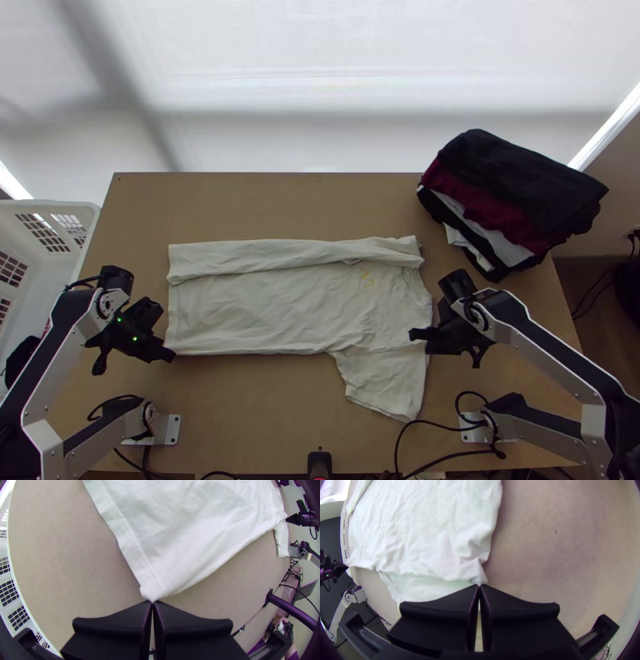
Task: Fold the t-shirt
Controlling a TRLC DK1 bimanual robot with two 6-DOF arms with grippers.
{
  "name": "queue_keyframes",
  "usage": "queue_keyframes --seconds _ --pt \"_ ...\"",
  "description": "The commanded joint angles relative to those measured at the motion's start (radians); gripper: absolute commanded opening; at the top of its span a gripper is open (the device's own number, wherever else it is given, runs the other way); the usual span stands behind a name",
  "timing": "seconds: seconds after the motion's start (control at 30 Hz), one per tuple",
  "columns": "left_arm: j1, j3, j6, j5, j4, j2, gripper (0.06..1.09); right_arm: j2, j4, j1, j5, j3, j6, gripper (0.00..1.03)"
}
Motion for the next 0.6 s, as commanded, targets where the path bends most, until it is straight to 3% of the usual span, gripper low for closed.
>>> queue_keyframes --seconds 0.0,0.57 --pt "0.014 -0.012 0.033 0.008 -0.018 -0.017 0.1 -0.03 -0.007 -0.031 0.0 0.005 -0.04 0.03" --pt "0.172 -0.02 0.15 0.01 0.023 0.002 0.1 -0.049 -0.024 -0.132 0.035 -0.014 -0.143 0.03"
